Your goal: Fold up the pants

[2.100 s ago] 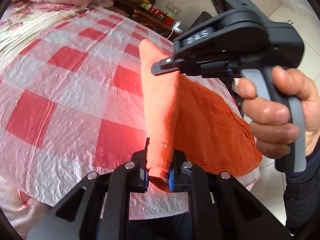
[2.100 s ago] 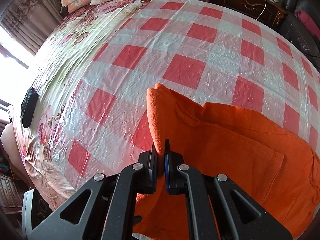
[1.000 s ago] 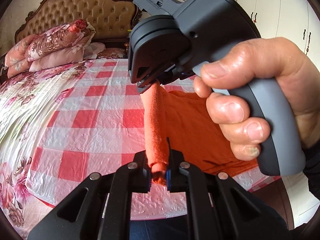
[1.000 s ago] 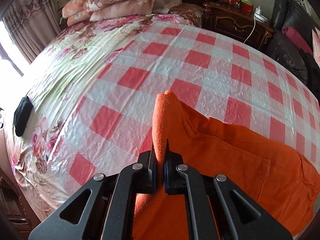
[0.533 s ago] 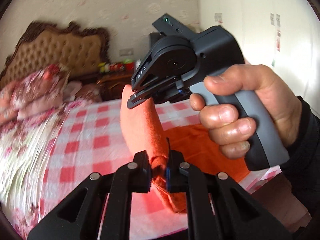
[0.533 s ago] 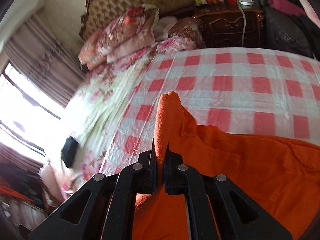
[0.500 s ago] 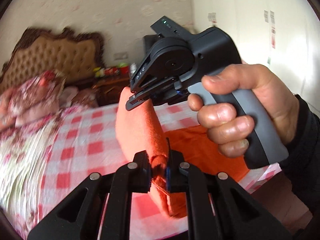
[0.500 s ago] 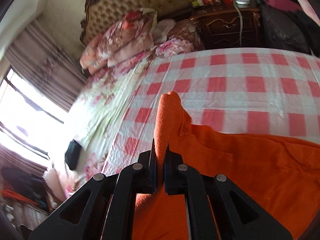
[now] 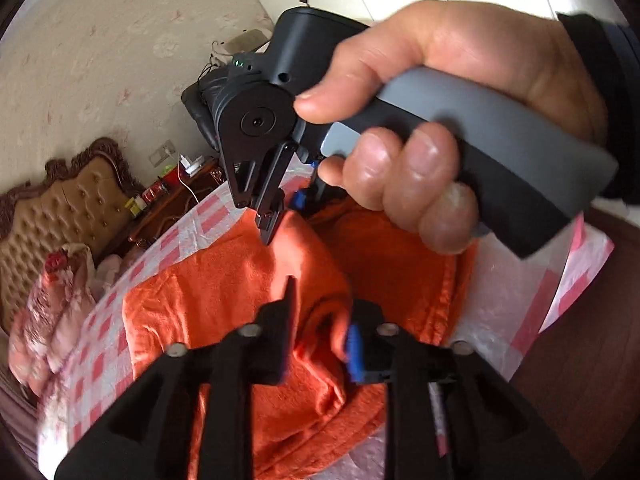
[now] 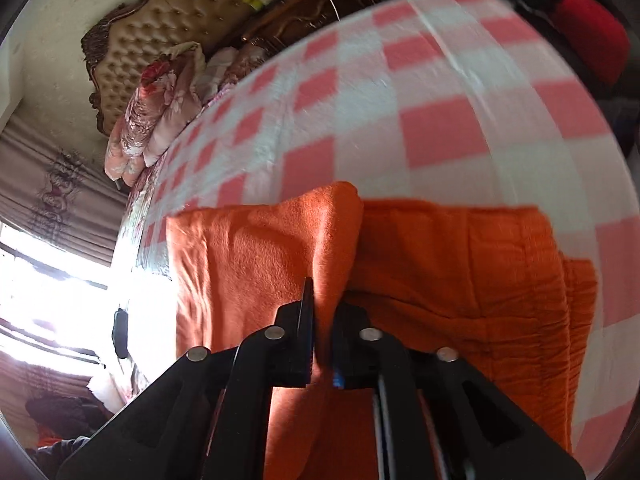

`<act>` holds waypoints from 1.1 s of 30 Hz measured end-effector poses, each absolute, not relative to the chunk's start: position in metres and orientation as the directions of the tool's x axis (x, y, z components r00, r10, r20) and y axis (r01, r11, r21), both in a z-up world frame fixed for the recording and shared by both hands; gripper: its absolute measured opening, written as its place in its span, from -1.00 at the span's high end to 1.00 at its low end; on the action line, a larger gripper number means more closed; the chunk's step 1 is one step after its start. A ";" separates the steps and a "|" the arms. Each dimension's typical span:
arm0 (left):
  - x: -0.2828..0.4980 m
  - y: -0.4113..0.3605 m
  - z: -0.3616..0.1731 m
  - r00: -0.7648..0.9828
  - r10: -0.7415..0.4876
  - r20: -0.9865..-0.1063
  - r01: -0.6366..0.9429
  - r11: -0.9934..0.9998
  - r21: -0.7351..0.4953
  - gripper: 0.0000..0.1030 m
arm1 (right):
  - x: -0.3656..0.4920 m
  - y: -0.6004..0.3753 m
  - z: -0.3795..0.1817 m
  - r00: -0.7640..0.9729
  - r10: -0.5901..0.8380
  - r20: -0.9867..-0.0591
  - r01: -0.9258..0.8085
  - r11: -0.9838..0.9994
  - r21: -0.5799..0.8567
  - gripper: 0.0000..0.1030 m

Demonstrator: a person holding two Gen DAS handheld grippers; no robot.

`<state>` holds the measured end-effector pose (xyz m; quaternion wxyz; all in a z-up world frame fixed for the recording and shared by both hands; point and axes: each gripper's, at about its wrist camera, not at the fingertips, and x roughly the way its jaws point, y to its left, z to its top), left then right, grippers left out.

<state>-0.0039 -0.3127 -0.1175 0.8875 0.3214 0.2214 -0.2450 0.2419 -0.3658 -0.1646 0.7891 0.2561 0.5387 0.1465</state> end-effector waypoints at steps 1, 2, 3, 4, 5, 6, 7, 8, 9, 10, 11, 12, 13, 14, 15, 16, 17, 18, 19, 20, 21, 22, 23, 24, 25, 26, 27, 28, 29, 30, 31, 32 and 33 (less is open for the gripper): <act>-0.008 -0.312 -0.121 0.793 -0.288 -0.538 0.569 0.666 0.482 0.07 | 0.241 -0.366 -0.169 0.371 0.511 -0.776 0.047 0.824 0.565 0.58; -0.010 -0.311 -0.122 0.797 -0.284 -0.534 0.566 0.659 0.494 0.07 | 0.239 -0.365 -0.170 0.371 0.518 -0.771 0.032 0.822 0.568 0.56; -0.013 -0.310 -0.124 0.798 -0.275 -0.537 0.565 0.652 0.505 0.07 | 0.237 -0.363 -0.168 0.378 0.520 -0.766 0.015 0.824 0.567 0.53; -0.014 -0.307 -0.127 0.799 -0.268 -0.538 0.563 0.647 0.514 0.07 | 0.235 -0.361 -0.164 0.382 0.517 -0.766 0.000 0.829 0.560 0.51; -0.015 -0.307 -0.131 0.802 -0.262 -0.536 0.561 0.638 0.527 0.07 | 0.232 -0.359 -0.162 0.382 0.514 -0.768 -0.008 0.833 0.553 0.51; -0.016 -0.310 -0.135 0.806 -0.258 -0.533 0.560 0.624 0.545 0.07 | 0.232 -0.357 -0.161 0.382 0.507 -0.773 -0.019 0.840 0.542 0.51; -0.013 -0.308 -0.137 0.805 -0.256 -0.534 0.562 0.616 0.552 0.18 | 0.231 -0.354 -0.161 0.382 0.498 -0.779 -0.029 0.849 0.528 0.51; -0.013 -0.307 -0.138 0.802 -0.258 -0.539 0.567 0.613 0.550 0.65 | 0.231 -0.354 -0.161 0.382 0.493 -0.782 -0.036 0.853 0.521 0.51; -0.014 -0.309 -0.140 0.798 -0.255 -0.546 0.571 0.607 0.552 0.88 | 0.232 -0.352 -0.160 0.384 0.487 -0.785 -0.047 0.859 0.510 0.54; -0.012 -0.309 -0.138 0.804 -0.250 -0.539 0.565 0.604 0.562 0.86 | 0.231 -0.350 -0.159 0.385 0.477 -0.790 -0.057 0.866 0.496 0.82; -0.010 -0.307 -0.132 0.809 -0.254 -0.531 0.561 0.604 0.566 0.87 | 0.233 -0.345 -0.157 0.381 0.469 -0.797 -0.080 0.875 0.477 0.90; -0.010 -0.306 -0.124 0.822 -0.257 -0.508 0.545 0.611 0.574 0.87 | 0.231 -0.344 -0.154 0.379 0.472 -0.796 -0.093 0.875 0.475 0.90; -0.009 -0.305 -0.116 0.837 -0.259 -0.482 0.527 0.619 0.583 0.87 | 0.229 -0.343 -0.145 0.384 0.469 -0.795 -0.115 0.879 0.463 0.91; -0.010 -0.304 -0.107 0.849 -0.264 -0.458 0.513 0.622 0.592 0.87 | 0.226 -0.342 -0.131 0.400 0.469 -0.787 -0.150 0.881 0.449 0.91; -0.010 -0.309 -0.098 0.857 -0.270 -0.439 0.505 0.615 0.606 0.87 | 0.224 -0.348 -0.120 0.413 0.474 -0.778 -0.170 0.879 0.446 0.91; -0.011 -0.311 -0.093 0.858 -0.278 -0.432 0.505 0.608 0.612 0.87 | 0.223 -0.351 -0.108 0.429 0.475 -0.769 -0.185 0.879 0.439 0.91; -0.011 -0.315 -0.087 0.856 -0.288 -0.429 0.510 0.607 0.610 0.87 | 0.222 -0.356 -0.097 0.442 0.467 -0.765 -0.192 0.883 0.428 0.91; -0.009 -0.319 -0.084 0.852 -0.297 -0.431 0.517 0.606 0.605 0.87 | 0.221 -0.360 -0.089 0.450 0.459 -0.766 -0.202 0.888 0.414 0.91; -0.008 -0.327 -0.084 0.848 -0.305 -0.434 0.525 0.597 0.607 0.87 | 0.222 -0.363 -0.086 0.454 0.451 -0.769 -0.209 0.892 0.400 0.91; -0.008 -0.332 -0.086 0.843 -0.312 -0.439 0.534 0.587 0.608 0.87 | 0.221 -0.367 -0.084 0.458 0.428 -0.779 -0.209 0.904 0.374 0.91; -0.005 -0.337 -0.087 0.837 -0.316 -0.447 0.543 0.582 0.606 0.87 | 0.221 -0.374 -0.087 0.456 0.407 -0.791 -0.202 0.913 0.353 0.91; -0.006 -0.343 -0.090 0.830 -0.321 -0.456 0.554 0.572 0.605 0.87 | 0.221 -0.379 -0.091 0.454 0.395 -0.799 -0.196 0.919 0.343 0.91; -0.007 -0.351 -0.093 0.825 -0.323 -0.463 0.561 0.558 0.611 0.87 | 0.222 -0.385 -0.097 0.448 0.376 -0.811 -0.181 0.927 0.329 0.91; -0.007 -0.357 -0.099 0.816 -0.324 -0.478 0.574 0.546 0.610 0.87 | 0.221 -0.391 -0.102 0.444 0.363 -0.819 -0.172 0.932 0.320 0.91; -0.008 -0.363 -0.103 0.810 -0.322 -0.490 0.582 0.542 0.607 0.87 | 0.221 -0.396 -0.108 0.438 0.352 -0.827 -0.163 0.936 0.311 0.91; -0.007 -0.369 -0.107 0.805 -0.319 -0.501 0.589 0.533 0.607 0.87 | 0.221 -0.400 -0.113 0.437 0.343 -0.831 -0.159 0.939 0.304 0.91; -0.004 -0.373 -0.110 0.802 -0.319 -0.505 0.593 0.526 0.610 0.87 | 0.220 -0.405 -0.119 0.435 0.331 -0.837 -0.152 0.943 0.295 0.91; -0.002 -0.375 -0.112 0.803 -0.318 -0.504 0.592 0.524 0.612 0.87 | 0.219 -0.408 -0.123 0.432 0.322 -0.842 -0.148 0.947 0.286 0.91; 0.000 -0.378 -0.113 0.803 -0.317 -0.505 0.592 0.523 0.613 0.87 | 0.218 -0.410 -0.126 0.434 0.313 -0.845 -0.145 0.950 0.277 0.91; 0.002 -0.380 -0.115 0.803 -0.315 -0.506 0.591 0.525 0.613 0.87 | 0.218 -0.411 -0.127 0.436 0.310 -0.845 -0.145 0.951 0.274 0.91; 0.004 -0.383 -0.116 0.803 -0.313 -0.507 0.591 0.526 0.611 0.87 | 0.217 -0.412 -0.128 0.439 0.310 -0.843 -0.143 0.951 0.275 0.90; 0.003 -0.388 -0.116 0.804 -0.312 -0.506 0.590 0.530 0.609 0.87 | 0.217 -0.416 -0.128 0.442 0.309 -0.842 -0.136 0.951 0.278 0.90; 0.005 -0.392 -0.116 0.805 -0.313 -0.503 0.587 0.536 0.606 0.87 | 0.219 -0.417 -0.128 0.446 0.308 -0.840 -0.130 0.951 0.280 0.89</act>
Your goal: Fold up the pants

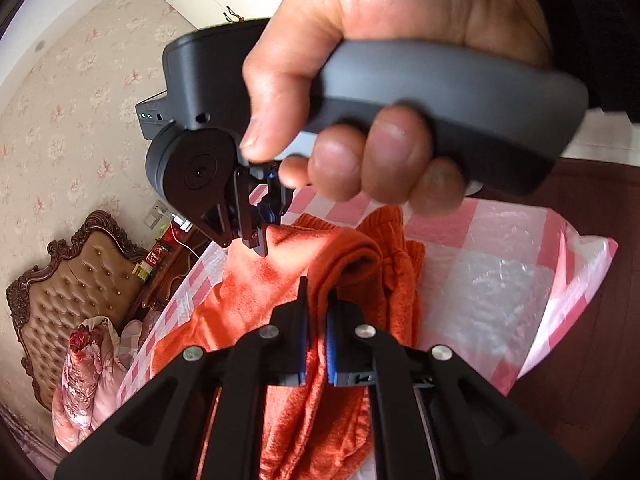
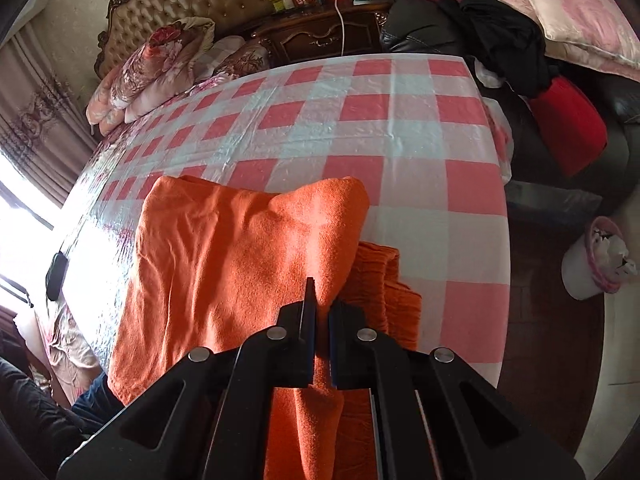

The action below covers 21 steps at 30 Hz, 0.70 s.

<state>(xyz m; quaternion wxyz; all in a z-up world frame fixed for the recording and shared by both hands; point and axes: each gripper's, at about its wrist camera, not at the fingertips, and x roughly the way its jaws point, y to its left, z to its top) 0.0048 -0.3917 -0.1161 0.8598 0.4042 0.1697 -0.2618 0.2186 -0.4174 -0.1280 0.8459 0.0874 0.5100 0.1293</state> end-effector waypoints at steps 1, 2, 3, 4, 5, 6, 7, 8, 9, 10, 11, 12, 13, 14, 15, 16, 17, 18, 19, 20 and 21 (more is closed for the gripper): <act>0.006 -0.394 -0.117 0.798 -0.326 -0.507 0.597 0.541 0.593 0.84 | 0.221 -0.418 -0.127 0.453 0.304 -0.838 -0.122 0.952 0.279 0.88; 0.006 -0.396 -0.120 0.778 -0.353 -0.520 0.624 0.533 0.571 0.72 | 0.223 -0.420 -0.128 0.468 0.283 -0.837 -0.110 0.958 0.263 0.83; 0.007 -0.398 -0.126 0.757 -0.368 -0.540 0.649 0.512 0.562 0.66 | 0.223 -0.420 -0.129 0.482 0.256 -0.838 -0.100 0.966 0.237 0.69; 0.009 -0.396 -0.128 0.752 -0.366 -0.548 0.655 0.505 0.562 0.60 | 0.223 -0.422 -0.130 0.493 0.226 -0.840 -0.088 0.974 0.210 0.69; 0.009 -0.392 -0.127 0.742 -0.378 -0.553 0.666 0.509 0.546 0.54 | 0.223 -0.424 -0.132 0.503 0.203 -0.840 -0.073 0.979 0.192 0.69; 0.009 -0.384 -0.122 0.722 -0.405 -0.561 0.687 0.516 0.511 0.45 | 0.221 -0.426 -0.133 0.517 0.184 -0.836 -0.060 0.982 0.179 0.62; 0.007 -0.377 -0.117 0.704 -0.431 -0.564 0.705 0.515 0.487 0.14 | 0.216 -0.430 -0.130 0.550 0.117 -0.827 -0.022 0.992 0.126 0.27; 0.005 -0.365 -0.109 0.693 -0.458 -0.557 0.717 0.517 0.467 -0.13 | 0.212 -0.433 -0.128 0.571 0.055 -0.819 0.015 0.997 0.077 0.11; 0.003 -0.349 -0.099 0.688 -0.477 -0.547 0.722 0.531 0.444 -0.20 | 0.206 -0.435 -0.125 0.594 0.001 -0.805 0.048 0.998 0.037 0.02; 0.006 -0.323 -0.084 0.674 -0.489 -0.554 0.727 0.570 0.382 -0.22 | 0.198 -0.438 -0.123 0.607 -0.015 -0.795 0.068 0.997 0.033 0.02; 0.013 -0.301 -0.074 0.662 -0.489 -0.568 0.723 0.617 0.312 -0.22 | 0.193 -0.440 -0.123 0.600 -0.007 -0.800 0.074 0.996 0.047 0.02; 0.025 -0.273 -0.063 0.650 -0.481 -0.588 0.701 0.679 0.220 -0.22 | 0.186 -0.440 -0.124 0.594 -0.001 -0.804 0.078 0.995 0.056 0.02; 0.041 -0.240 -0.056 0.635 -0.462 -0.619 0.652 0.750 0.108 -0.22 | 0.179 -0.440 -0.126 0.588 -0.001 -0.809 0.084 0.995 0.059 0.02; 0.058 -0.209 -0.054 0.613 -0.444 -0.654 0.586 0.810 0.000 -0.22 | 0.173 -0.439 -0.129 0.579 -0.001 -0.815 0.094 0.993 0.065 0.02; 0.078 -0.173 -0.058 0.574 -0.439 -0.691 0.495 0.859 -0.135 -0.21 | 0.169 -0.440 -0.133 0.565 0.000 -0.825 0.110 0.991 0.075 0.02; 0.089 -0.148 -0.064 0.537 -0.446 -0.716 0.420 0.878 -0.231 -0.16 | 0.165 -0.441 -0.138 0.550 0.004 -0.835 0.125 0.988 0.087 0.02; 0.100 -0.124 -0.075 0.475 -0.484 -0.735 0.347 0.870 -0.350 -0.16 | 0.162 -0.441 -0.144 0.535 0.013 -0.845 0.137 0.985 0.102 0.02; 0.110 -0.108 -0.089 0.404 -0.530 -0.746 0.287 0.847 -0.447 -0.16 | 0.160 -0.441 -0.149 0.525 0.021 -0.851 0.142 0.984 0.112 0.07; 0.116 -0.096 -0.101 0.362 -0.542 -0.759 0.234 0.840 -0.489 -0.11 | 0.158 -0.440 -0.153 0.521 0.028 -0.853 0.146 0.982 0.122 0.26; 0.121 -0.086 -0.111 0.323 -0.560 -0.763 0.182 0.828 -0.531 -0.03 | 0.156 -0.438 -0.155 0.522 0.045 -0.852 0.148 0.979 0.142 0.37; 0.124 -0.081 -0.122 0.272 -0.614 -0.741 0.146 0.787 -0.599 0.02 | 0.153 -0.437 -0.156 0.527 0.065 -0.847 0.152 0.974 0.169 0.42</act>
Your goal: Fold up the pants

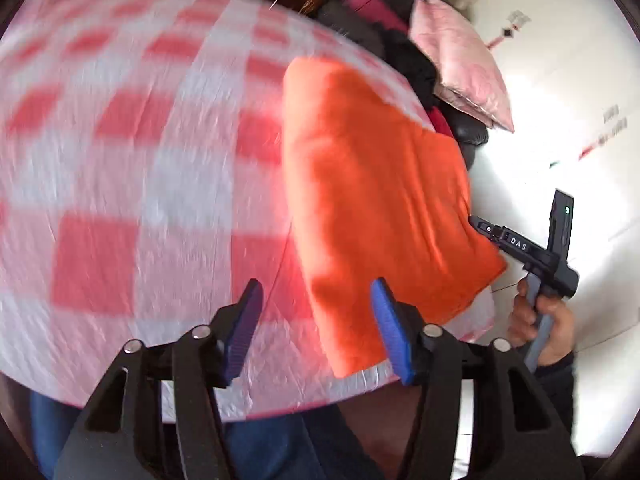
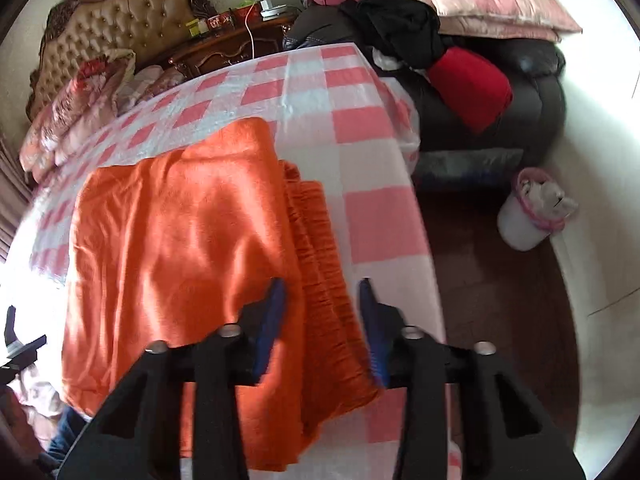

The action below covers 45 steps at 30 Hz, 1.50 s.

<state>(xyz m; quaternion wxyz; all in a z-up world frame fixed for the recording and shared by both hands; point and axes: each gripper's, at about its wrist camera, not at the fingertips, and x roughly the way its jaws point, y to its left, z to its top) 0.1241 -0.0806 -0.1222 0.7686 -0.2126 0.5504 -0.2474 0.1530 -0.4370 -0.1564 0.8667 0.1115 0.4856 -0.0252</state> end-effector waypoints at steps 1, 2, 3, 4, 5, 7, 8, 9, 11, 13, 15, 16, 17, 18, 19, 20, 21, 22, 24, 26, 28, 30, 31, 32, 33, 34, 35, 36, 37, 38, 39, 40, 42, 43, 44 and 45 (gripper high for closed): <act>0.124 -0.080 -0.129 0.232 -0.656 -0.718 0.132 0.753 -0.645 0.08 | 0.151 -0.436 -0.156 0.533 0.062 -0.844 0.172 0.969 0.180 0.44; 0.126 -0.082 -0.134 0.200 -0.679 -0.707 0.134 0.733 -0.667 0.14 | 0.149 -0.434 -0.156 0.534 0.056 -0.843 0.180 0.967 0.178 0.45; 0.127 -0.085 -0.136 0.181 -0.678 -0.712 0.150 0.735 -0.661 0.21 | 0.148 -0.432 -0.156 0.535 0.050 -0.843 0.188 0.966 0.177 0.46; 0.128 -0.087 -0.137 0.181 -0.660 -0.729 0.169 0.752 -0.638 0.43 | 0.147 -0.431 -0.156 0.536 0.047 -0.843 0.194 0.965 0.177 0.46; 0.130 -0.088 -0.136 0.168 -0.652 -0.739 0.191 0.757 -0.625 0.71 | 0.144 -0.430 -0.156 0.534 0.046 -0.844 0.207 0.961 0.184 0.46; 0.145 -0.083 -0.127 0.202 -0.626 -0.753 0.233 0.778 -0.584 0.78 | 0.138 -0.425 -0.157 0.536 0.046 -0.843 0.236 0.950 0.202 0.46; 0.151 -0.082 -0.124 0.226 -0.593 -0.773 0.266 0.801 -0.537 0.78 | 0.136 -0.423 -0.156 0.536 0.044 -0.843 0.243 0.948 0.204 0.46; 0.161 -0.079 -0.123 0.242 -0.575 -0.781 0.286 0.812 -0.509 0.77 | 0.134 -0.419 -0.157 0.540 0.041 -0.841 0.247 0.947 0.205 0.46; 0.167 -0.071 -0.126 0.236 -0.569 -0.788 0.269 0.817 -0.510 0.58 | 0.130 -0.413 -0.158 0.558 0.038 -0.829 0.262 0.940 0.220 0.46; 0.165 -0.061 -0.107 0.340 -0.500 -0.796 0.257 0.864 -0.433 0.59 | 0.121 -0.412 -0.152 0.557 -0.044 -0.830 0.319 0.933 0.165 0.38; 0.161 -0.066 -0.077 0.485 -0.458 -0.745 0.348 0.882 -0.317 0.53 | 0.111 -0.408 -0.133 0.575 -0.133 -0.807 0.359 0.928 0.103 0.24; 0.161 -0.078 -0.066 0.537 -0.445 -0.717 0.374 0.887 -0.270 0.41 | 0.109 -0.401 -0.115 0.615 -0.170 -0.770 0.347 0.935 0.070 0.17; 0.167 -0.090 -0.058 0.563 -0.446 -0.696 0.398 0.884 -0.245 0.17 | 0.113 -0.394 -0.105 0.634 -0.185 -0.751 0.333 0.942 0.049 0.09; 0.178 -0.108 -0.050 0.580 -0.473 -0.663 0.448 0.865 -0.225 0.05 | 0.123 -0.384 -0.094 0.650 -0.185 -0.737 0.308 0.951 0.033 -0.13; 0.186 -0.125 -0.046 0.592 -0.485 -0.644 0.486 0.852 -0.196 -0.05 | 0.133 -0.377 -0.089 0.660 -0.171 -0.732 0.284 0.958 0.032 -0.39; 0.198 -0.142 -0.046 0.602 -0.479 -0.639 0.509 0.847 -0.156 -0.05 | 0.149 -0.364 -0.085 0.671 -0.152 -0.725 0.252 0.967 0.030 -0.50; 0.214 -0.163 -0.050 0.595 -0.482 -0.643 0.527 0.838 -0.142 -0.05 | 0.165 -0.354 -0.086 0.671 -0.153 -0.725 0.237 0.971 0.014 -0.53; 0.224 -0.182 -0.059 0.572 -0.489 -0.659 0.542 0.828 -0.145 -0.05 | 0.186 -0.342 -0.093 0.658 -0.166 -0.734 0.223 0.975 -0.020 -0.53; 0.251 -0.217 -0.085 0.540 -0.416 -0.732 0.529 0.844 -0.089 -0.05 | 0.216 -0.334 -0.111 0.620 -0.186 -0.762 0.205 0.976 -0.072 -0.53; 0.266 -0.228 -0.109 0.537 -0.366 -0.760 0.515 0.856 -0.048 -0.05 | 0.234 -0.338 -0.132 0.564 -0.248 -0.787 0.233 0.963 -0.137 -0.53; 0.276 -0.226 -0.125 0.539 -0.317 -0.780 0.484 0.875 -0.022 -0.07 | 0.237 -0.352 -0.149 0.517 -0.285 -0.807 0.279 0.948 -0.155 -0.68; 0.281 -0.221 -0.122 0.558 -0.321 -0.765 0.460 0.887 -0.037 -0.07 | 0.232 -0.369 -0.163 0.505 -0.226 -0.833 0.314 0.947 -0.067 -0.71; 0.276 -0.211 -0.123 0.582 -0.297 -0.757 0.443 0.896 -0.011 -0.07 | 0.229 -0.373 -0.164 0.513 -0.210 -0.832 0.320 0.946 -0.042 -0.72; 0.277 -0.208 -0.122 0.590 -0.291 -0.753 0.435 0.900 -0.007 -0.07 | 0.227 -0.375 -0.165 0.521 -0.199 -0.830 0.323 0.946 -0.025 -0.72; 0.277 -0.206 -0.120 0.587 -0.294 -0.755 0.433 0.901 -0.015 -0.07 | 0.226 -0.375 -0.165 0.521 -0.198 -0.830 0.324 0.946 -0.022 -0.72; 0.274 -0.204 -0.116 0.586 -0.293 -0.755 0.427 0.904 -0.020 -0.07 | 0.226 -0.374 -0.164 0.520 -0.200 -0.831 0.325 0.945 -0.024 -0.72; 0.268 -0.201 -0.110 0.598 -0.285 -0.749 0.416 0.909 -0.013 -0.07 | 0.225 -0.373 -0.162 0.514 -0.212 -0.831 0.330 0.943 -0.037 -0.72; 0.258 -0.197 -0.103 0.622 -0.271 -0.735 0.401 0.916 0.002 -0.17 | 0.222 -0.372 -0.159 0.509 -0.236 -0.828 0.339 0.939 -0.060 -0.72; 0.246 -0.194 -0.095 0.633 -0.273 -0.725 0.400 0.917 0.004 -0.29 | 0.217 -0.370 -0.154 0.505 -0.264 -0.822 0.350 0.933 -0.085 -0.72; 0.234 -0.190 -0.091 0.629 -0.288 -0.722 0.412 0.911 -0.005 -0.31 | 0.208 -0.367 -0.147 0.509 -0.293 -0.810 0.363 0.926 -0.106 -0.72; 0.222 -0.187 -0.090 0.617 -0.293 -0.731 0.421 0.907 -0.009 -0.31 | 0.196 -0.364 -0.140 0.522 -0.299 -0.799 0.369 0.924 -0.104 -0.72; 0.212 -0.185 -0.091 0.604 -0.282 -0.745 0.421 0.907 -0.002 -0.31 | 0.184 -0.361 -0.136 0.530 -0.293 -0.796 0.366 0.926 -0.097 -0.72; 0.192 -0.182 -0.098 0.567 -0.272 -0.778 0.433 0.901 0.001 -0.32 | 0.167 -0.356 -0.135 0.530 -0.282 -0.800 0.353 0.931 -0.094 -0.72; 0.185 -0.180 -0.103 0.550 -0.267 -0.791 0.434 0.901 -0.003 -0.35 | 0.160 -0.354 -0.135 0.526 -0.281 -0.802 0.351 0.931 -0.096 -0.72; 0.181 -0.180 -0.108 0.537 -0.253 -0.805 0.427 0.904 0.001 -0.42 | 0.151 -0.351 -0.137 0.519 -0.280 -0.808 0.348 0.932 -0.099 -0.72; 0.178 -0.179 -0.114 0.516 -0.234 -0.824 0.418 0.909 0.004 -0.43 | 0.145 -0.350 -0.139 0.511 -0.278 -0.814 0.345 0.933 -0.103 -0.72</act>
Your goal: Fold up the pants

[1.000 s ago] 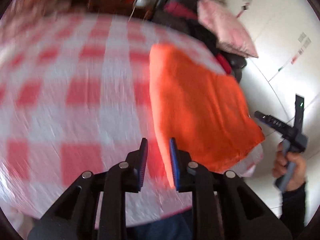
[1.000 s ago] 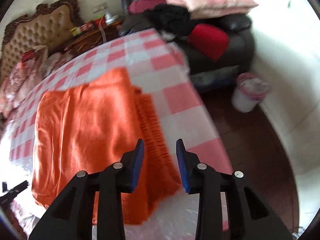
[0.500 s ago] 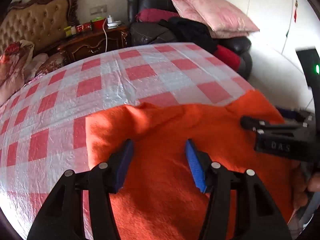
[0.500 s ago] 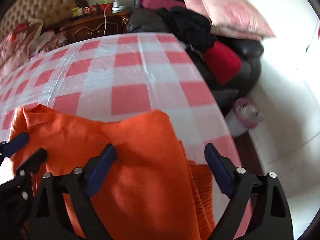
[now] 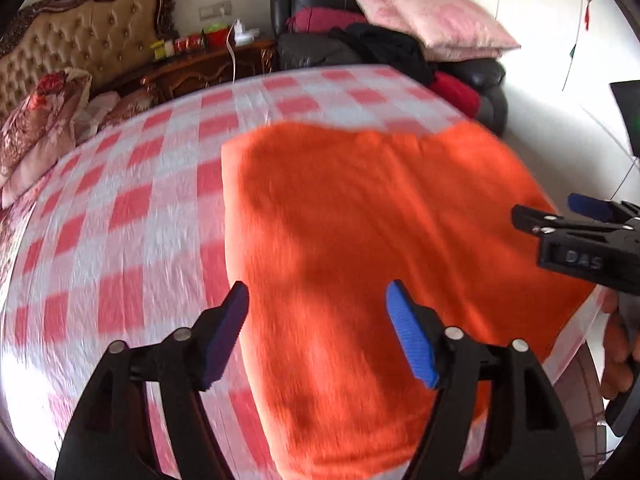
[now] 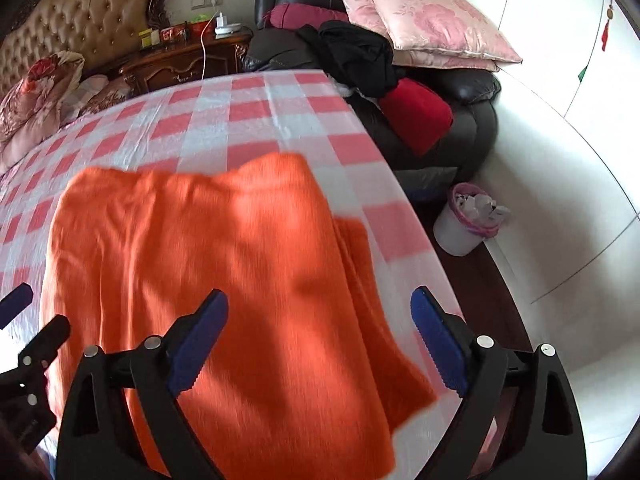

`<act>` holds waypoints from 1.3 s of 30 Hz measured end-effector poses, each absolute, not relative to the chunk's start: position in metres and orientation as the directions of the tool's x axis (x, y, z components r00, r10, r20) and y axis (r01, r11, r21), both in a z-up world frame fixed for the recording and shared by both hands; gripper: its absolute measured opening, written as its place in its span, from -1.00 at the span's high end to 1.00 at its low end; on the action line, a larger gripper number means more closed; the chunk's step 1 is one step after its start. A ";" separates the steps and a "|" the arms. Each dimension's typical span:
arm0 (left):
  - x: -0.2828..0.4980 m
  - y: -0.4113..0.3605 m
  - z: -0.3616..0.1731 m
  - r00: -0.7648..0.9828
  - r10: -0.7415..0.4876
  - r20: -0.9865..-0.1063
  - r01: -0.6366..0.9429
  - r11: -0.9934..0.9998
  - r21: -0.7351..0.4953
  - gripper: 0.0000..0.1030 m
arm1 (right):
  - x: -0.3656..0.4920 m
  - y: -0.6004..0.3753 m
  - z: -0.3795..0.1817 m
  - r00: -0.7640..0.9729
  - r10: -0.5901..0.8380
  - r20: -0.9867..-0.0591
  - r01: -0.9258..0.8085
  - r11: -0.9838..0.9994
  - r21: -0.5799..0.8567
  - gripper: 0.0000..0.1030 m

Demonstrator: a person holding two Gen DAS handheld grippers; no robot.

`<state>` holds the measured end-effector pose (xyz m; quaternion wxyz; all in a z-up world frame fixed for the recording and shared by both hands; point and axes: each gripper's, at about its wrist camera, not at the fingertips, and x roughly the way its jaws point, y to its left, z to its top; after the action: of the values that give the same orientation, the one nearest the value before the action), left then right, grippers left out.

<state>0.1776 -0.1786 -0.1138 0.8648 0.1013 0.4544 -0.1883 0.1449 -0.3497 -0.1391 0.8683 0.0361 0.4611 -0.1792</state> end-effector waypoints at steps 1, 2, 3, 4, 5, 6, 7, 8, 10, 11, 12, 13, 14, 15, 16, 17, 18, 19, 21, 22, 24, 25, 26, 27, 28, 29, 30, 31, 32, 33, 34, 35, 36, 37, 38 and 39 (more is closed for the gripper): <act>0.175 -0.177 -0.118 0.504 -0.225 -0.834 0.413 0.911 0.003 -0.44 | 0.140 -0.348 -0.142 0.498 -0.277 -0.822 0.343 0.933 -0.107 -0.72; 0.171 -0.176 -0.121 0.500 -0.222 -0.837 0.409 0.913 0.001 -0.48 | 0.133 -0.348 -0.146 0.485 -0.282 -0.828 0.346 0.931 -0.114 -0.72; 0.168 -0.174 -0.122 0.501 -0.217 -0.838 0.402 0.916 0.003 -0.51 | 0.127 -0.348 -0.148 0.479 -0.284 -0.830 0.350 0.930 -0.116 -0.72; 0.166 -0.173 -0.123 0.502 -0.212 -0.838 0.396 0.918 0.005 -0.55 | 0.123 -0.347 -0.150 0.478 -0.288 -0.830 0.353 0.928 -0.119 -0.72; 0.164 -0.172 -0.123 0.503 -0.209 -0.839 0.392 0.920 0.005 -0.58 | 0.118 -0.347 -0.151 0.475 -0.296 -0.829 0.356 0.926 -0.127 -0.72; 0.161 -0.171 -0.122 0.503 -0.205 -0.839 0.387 0.922 0.007 -0.59 | 0.114 -0.348 -0.152 0.474 -0.297 -0.829 0.359 0.925 -0.126 -0.72; 0.158 -0.170 -0.121 0.507 -0.199 -0.838 0.381 0.924 0.011 -0.61 | 0.110 -0.348 -0.152 0.473 -0.298 -0.829 0.364 0.923 -0.125 -0.72; 0.156 -0.170 -0.119 0.510 -0.194 -0.838 0.378 0.926 0.015 -0.62 | 0.106 -0.349 -0.152 0.470 -0.301 -0.830 0.370 0.921 -0.125 -0.72; 0.151 -0.169 -0.117 0.512 -0.182 -0.839 0.371 0.928 0.025 -0.66 | 0.100 -0.350 -0.152 0.467 -0.298 -0.833 0.376 0.919 -0.118 -0.72; 0.148 -0.169 -0.115 0.513 -0.181 -0.839 0.368 0.930 0.024 -0.71 | 0.095 -0.349 -0.150 0.469 -0.301 -0.830 0.381 0.917 -0.118 -0.72; 0.145 -0.167 -0.112 0.520 -0.179 -0.835 0.364 0.931 0.027 -0.73 | 0.091 -0.348 -0.148 0.472 -0.304 -0.827 0.383 0.916 -0.118 -0.72; 0.142 -0.167 -0.110 0.528 -0.174 -0.831 0.360 0.932 0.033 -0.75 | 0.088 -0.347 -0.145 0.478 -0.305 -0.824 0.385 0.916 -0.115 -0.72; 0.139 -0.166 -0.107 0.533 -0.173 -0.828 0.359 0.933 0.036 -0.77 | 0.082 -0.345 -0.141 0.487 -0.306 -0.818 0.386 0.916 -0.113 -0.72; 0.135 -0.165 -0.103 0.535 -0.176 -0.827 0.358 0.933 0.034 -0.79 | 0.079 -0.344 -0.138 0.491 -0.308 -0.815 0.386 0.916 -0.113 -0.72; 0.132 -0.164 -0.101 0.534 -0.176 -0.827 0.355 0.934 0.031 -0.83 | 0.075 -0.342 -0.134 0.498 -0.310 -0.810 0.385 0.916 -0.113 -0.72; 0.129 -0.163 -0.097 0.537 -0.173 -0.825 0.350 0.936 0.031 -0.89 | 0.071 -0.340 -0.130 0.503 -0.313 -0.806 0.387 0.915 -0.113 -0.72; 0.125 -0.162 -0.093 0.544 -0.176 -0.821 0.352 0.935 0.032 -0.92 | 0.065 -0.338 -0.126 0.511 -0.317 -0.799 0.391 0.914 -0.113 -0.72; 0.119 -0.162 -0.088 0.548 -0.193 -0.814 0.365 0.930 0.025 -0.96 | 0.061 -0.337 -0.122 0.518 -0.321 -0.793 0.391 0.913 -0.114 -0.72; 0.108 -0.160 -0.078 0.545 -0.231 -0.806 0.377 0.926 -0.011 -0.96 | 0.050 -0.331 -0.112 0.536 -0.331 -0.777 0.392 0.912 -0.118 -0.72; 0.101 -0.158 -0.072 0.541 -0.265 -0.798 0.386 0.922 -0.044 -0.96 | 0.045 -0.329 -0.107 0.543 -0.335 -0.770 0.393 0.912 -0.119 -0.72; 0.090 -0.154 -0.063 0.545 -0.294 -0.785 0.384 0.920 -0.078 -0.96 | 0.032 -0.323 -0.098 0.560 -0.344 -0.754 0.390 0.912 -0.126 -0.72; 0.084 -0.151 -0.058 0.549 -0.300 -0.780 0.381 0.920 -0.086 -0.96 | 0.029 -0.321 -0.094 0.564 -0.347 -0.749 0.390 0.912 -0.128 -0.72; 0.079 -0.150 -0.055 0.559 -0.296 -0.775 0.376 0.923 -0.082 -0.96 | 0.022 -0.318 -0.090 0.571 -0.354 -0.741 0.393 0.910 -0.132 -0.72; 0.073 -0.149 -0.050 0.572 -0.292 -0.766 0.374 0.925 -0.074 -0.96 | 0.015 -0.315 -0.086 0.578 -0.357 -0.734 0.394 0.910 -0.132 -0.72; 0.068 -0.147 -0.045 0.581 -0.294 -0.759 0.374 0.925 -0.072 -0.96 | 0.011 -0.313 -0.083 0.583 -0.359 -0.729 0.395 0.909 -0.132 -0.72; 0.063 -0.145 -0.040 0.582 -0.301 -0.755 0.373 0.924 -0.081 -0.96 | 0.006 -0.310 -0.079 0.587 -0.364 -0.724 0.398 0.908 -0.134 -0.72; 0.059 -0.142 -0.035 0.579 -0.318 -0.751 0.374 0.922 -0.101 -0.96 | 0.001 -0.308 -0.075 0.590 -0.367 -0.719 0.399 0.907 -0.135 -0.72; 0.056 -0.139 -0.031 0.578 -0.337 -0.743 0.381 0.917 -0.120 -0.96 | -0.002 -0.305 -0.071 0.592 -0.371 -0.716 0.401 0.906 -0.137 -0.72; 0.053 -0.138 -0.027 0.581 -0.346 -0.737 0.385 0.914 -0.126 -0.96 | -0.007 -0.303 -0.066 0.595 -0.374 -0.712 0.402 0.905 -0.140 -0.72; 0.049 -0.137 -0.023 0.584 -0.355 -0.730 0.394 0.910 -0.128 -0.96 | -0.010 -0.301 -0.062 0.597 -0.378 -0.708 0.403 0.904 -0.142 -0.72; 0.046 -0.137 -0.021 0.586 -0.357 -0.728 0.399 0.908 -0.125 -0.96 | -0.013 -0.299 -0.058 0.599 -0.382 -0.704 0.408 0.902 -0.143 -0.72; 0.045 -0.137 -0.019 0.586 -0.357 -0.728 0.399 0.909 -0.125 -0.96 | -0.016 -0.298 -0.053 0.600 -0.388 -0.699 0.415 0.899 -0.142 -0.72; 0.045 -0.136 -0.017 0.583 -0.364 -0.727 0.395 0.908 -0.138 -0.96 | -0.018 -0.297 -0.050 0.601 -0.394 -0.695 0.419 0.896 -0.145 -0.72; 0.046 -0.134 -0.017 0.582 -0.368 -0.725 0.389 0.909 -0.149 -0.96 | -0.020 -0.295 -0.047 0.604 -0.401 -0.689 0.421 0.894 -0.151 -0.72; 0.046 -0.133 -0.016 0.585 -0.366 -0.724 0.382 0.912 -0.152 -0.96 | -0.021 -0.292 -0.043 0.608 -0.412 -0.679 0.422 0.892 -0.163 -0.72; 0.047 -0.132 -0.016 0.589 -0.365 -0.721 0.379 0.913 -0.152 -0.96 | -0.023 -0.290 -0.040 0.611 -0.420 -0.671 0.423 0.890 -0.172 -0.72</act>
<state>0.0468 -0.1321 -0.0158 0.8912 0.0087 0.4027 -0.2085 -0.0231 -0.2903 -0.0399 0.8974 0.0021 0.3735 -0.2350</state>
